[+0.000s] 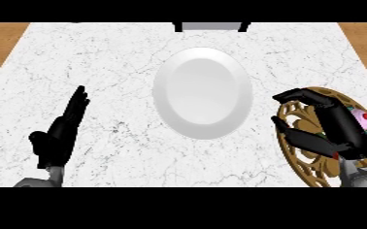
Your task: Pick the bell pepper from the placemat and place it in the plate
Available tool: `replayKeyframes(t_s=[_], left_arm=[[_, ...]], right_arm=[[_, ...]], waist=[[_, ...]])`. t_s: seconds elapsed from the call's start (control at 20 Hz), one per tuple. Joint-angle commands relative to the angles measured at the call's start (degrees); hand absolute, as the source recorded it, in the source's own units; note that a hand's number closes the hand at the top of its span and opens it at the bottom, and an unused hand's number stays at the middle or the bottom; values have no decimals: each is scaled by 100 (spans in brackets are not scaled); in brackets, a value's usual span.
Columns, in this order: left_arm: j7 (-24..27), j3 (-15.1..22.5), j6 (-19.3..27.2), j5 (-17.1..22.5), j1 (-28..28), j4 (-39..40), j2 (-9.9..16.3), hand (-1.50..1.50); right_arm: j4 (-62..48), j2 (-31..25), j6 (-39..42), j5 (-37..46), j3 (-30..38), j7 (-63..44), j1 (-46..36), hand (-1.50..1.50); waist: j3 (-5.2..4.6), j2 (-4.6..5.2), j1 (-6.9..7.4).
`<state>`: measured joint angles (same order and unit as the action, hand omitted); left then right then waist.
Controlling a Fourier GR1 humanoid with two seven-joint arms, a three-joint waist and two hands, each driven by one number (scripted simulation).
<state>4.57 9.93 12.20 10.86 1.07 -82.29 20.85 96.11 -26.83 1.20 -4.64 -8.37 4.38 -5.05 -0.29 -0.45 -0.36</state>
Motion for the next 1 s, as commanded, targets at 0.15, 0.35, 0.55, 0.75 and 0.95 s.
replayKeyframes(t_s=[0.15,0.35,0.55,0.75,0.95], left_arm=[[87,-180,-544,176,-1,97,131,0],[525,-392,-639,95,232,757,-4,0],[520,-397,-821,-30,133,705,-9,0],[465,-412,-673,-51,400,942,-163,0],[282,-604,-894,134,256,484,147,0]], right_arm=[[2,90,451,95,153,2566,1563,-150],[-153,-198,413,439,670,3358,2002,-150],[458,-381,452,193,1336,2939,2252,-150],[628,-1152,539,582,1771,2442,2495,-150],[462,-1767,695,1120,1992,1990,2451,-150]], waist=[[35,32,-28],[29,44,-54],[27,37,-15],[20,42,-81],[25,41,55]])
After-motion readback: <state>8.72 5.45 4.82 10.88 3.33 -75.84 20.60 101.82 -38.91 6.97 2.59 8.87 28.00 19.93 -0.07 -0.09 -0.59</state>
